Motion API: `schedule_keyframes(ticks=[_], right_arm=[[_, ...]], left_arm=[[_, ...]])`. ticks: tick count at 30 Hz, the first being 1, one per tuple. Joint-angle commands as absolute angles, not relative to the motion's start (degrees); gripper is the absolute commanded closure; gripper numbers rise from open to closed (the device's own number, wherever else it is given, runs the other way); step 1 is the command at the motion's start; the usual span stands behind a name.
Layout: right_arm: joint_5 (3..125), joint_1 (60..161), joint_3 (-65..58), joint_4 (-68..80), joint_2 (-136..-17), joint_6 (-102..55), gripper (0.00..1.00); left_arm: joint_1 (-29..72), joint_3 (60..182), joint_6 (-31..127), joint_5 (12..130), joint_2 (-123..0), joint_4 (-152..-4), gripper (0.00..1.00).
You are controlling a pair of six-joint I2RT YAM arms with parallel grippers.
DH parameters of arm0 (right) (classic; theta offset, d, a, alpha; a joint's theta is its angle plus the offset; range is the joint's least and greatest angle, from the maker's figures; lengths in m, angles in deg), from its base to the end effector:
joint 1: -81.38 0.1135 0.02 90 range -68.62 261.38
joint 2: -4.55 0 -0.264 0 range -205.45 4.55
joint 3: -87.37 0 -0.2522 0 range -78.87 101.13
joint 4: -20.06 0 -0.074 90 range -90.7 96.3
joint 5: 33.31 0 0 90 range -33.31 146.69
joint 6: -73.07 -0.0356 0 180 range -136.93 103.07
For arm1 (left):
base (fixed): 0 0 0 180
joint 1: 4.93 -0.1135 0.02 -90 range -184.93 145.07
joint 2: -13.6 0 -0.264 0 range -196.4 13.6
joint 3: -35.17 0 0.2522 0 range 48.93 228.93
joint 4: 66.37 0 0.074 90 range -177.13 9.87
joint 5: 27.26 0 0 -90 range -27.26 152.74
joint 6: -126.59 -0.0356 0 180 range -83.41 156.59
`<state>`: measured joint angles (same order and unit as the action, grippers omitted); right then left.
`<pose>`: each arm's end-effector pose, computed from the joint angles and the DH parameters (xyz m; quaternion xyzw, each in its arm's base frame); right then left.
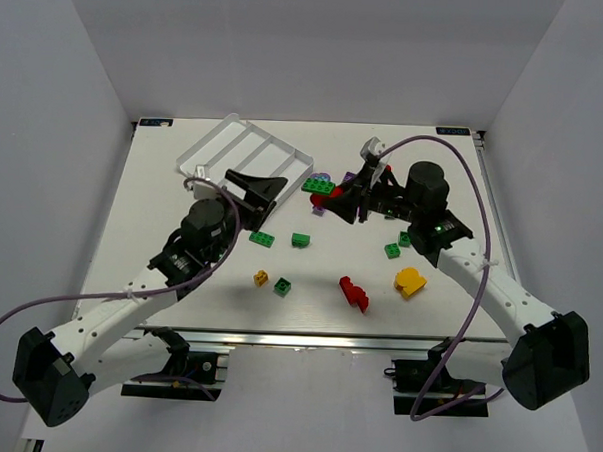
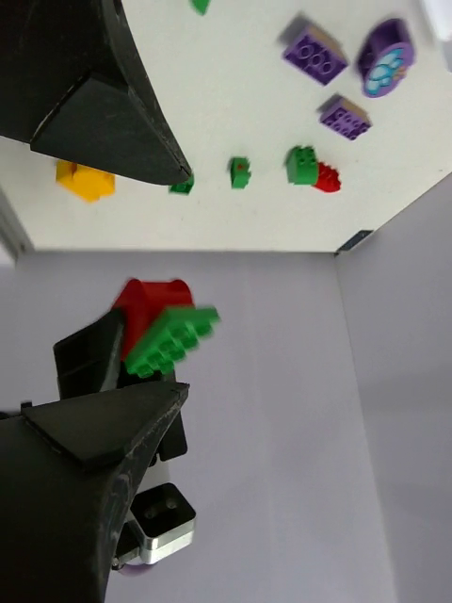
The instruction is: Sort the legos into containers by color
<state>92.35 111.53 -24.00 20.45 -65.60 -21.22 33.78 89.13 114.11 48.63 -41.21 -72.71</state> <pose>0.2363 0.1613 0.3531 -0.3610 0.6145 0.4061 0.5719 0.1831 -0.1356 0.3119 -0.3239 0.6751 -0.5087 0.4249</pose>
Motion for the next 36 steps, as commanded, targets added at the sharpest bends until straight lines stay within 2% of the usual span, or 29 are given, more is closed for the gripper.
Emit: schedule_keyframes(ticks=[1, 6, 8, 11, 17, 36], right_arm=[[104.93, 109.86, -22.62, 11.68, -63.92, -15.81, 1.0], [105.2, 109.86, -25.6, 11.13, -62.16, -13.85, 1.0], [104.41, 109.86, -25.96, 12.53, -61.98, -14.63, 1.0], [104.32, 109.86, -25.61, 13.59, -62.24, -14.99, 1.0], [104.23, 109.95, -25.17, 14.82, -63.65, -14.82, 1.0], [101.42, 112.67, -25.43, 17.2, -67.34, -13.14, 1.0]], left_arm=[[33.56, 96.72, 97.6, 49.99, -43.35, -83.55, 0.07], [33.39, 96.13, 100.75, 51.31, -45.29, -77.77, 0.12], [33.39, 94.64, 105.82, 53.67, -46.25, -74.18, 0.24], [33.39, 92.27, 111.28, 57.44, -48.45, -70.65, 0.27], [33.39, 87.43, 119.28, 59.48, -49.07, -63.89, 0.26], [33.39, 80.13, 127.46, 60.72, -47.58, -52.89, 0.31]])
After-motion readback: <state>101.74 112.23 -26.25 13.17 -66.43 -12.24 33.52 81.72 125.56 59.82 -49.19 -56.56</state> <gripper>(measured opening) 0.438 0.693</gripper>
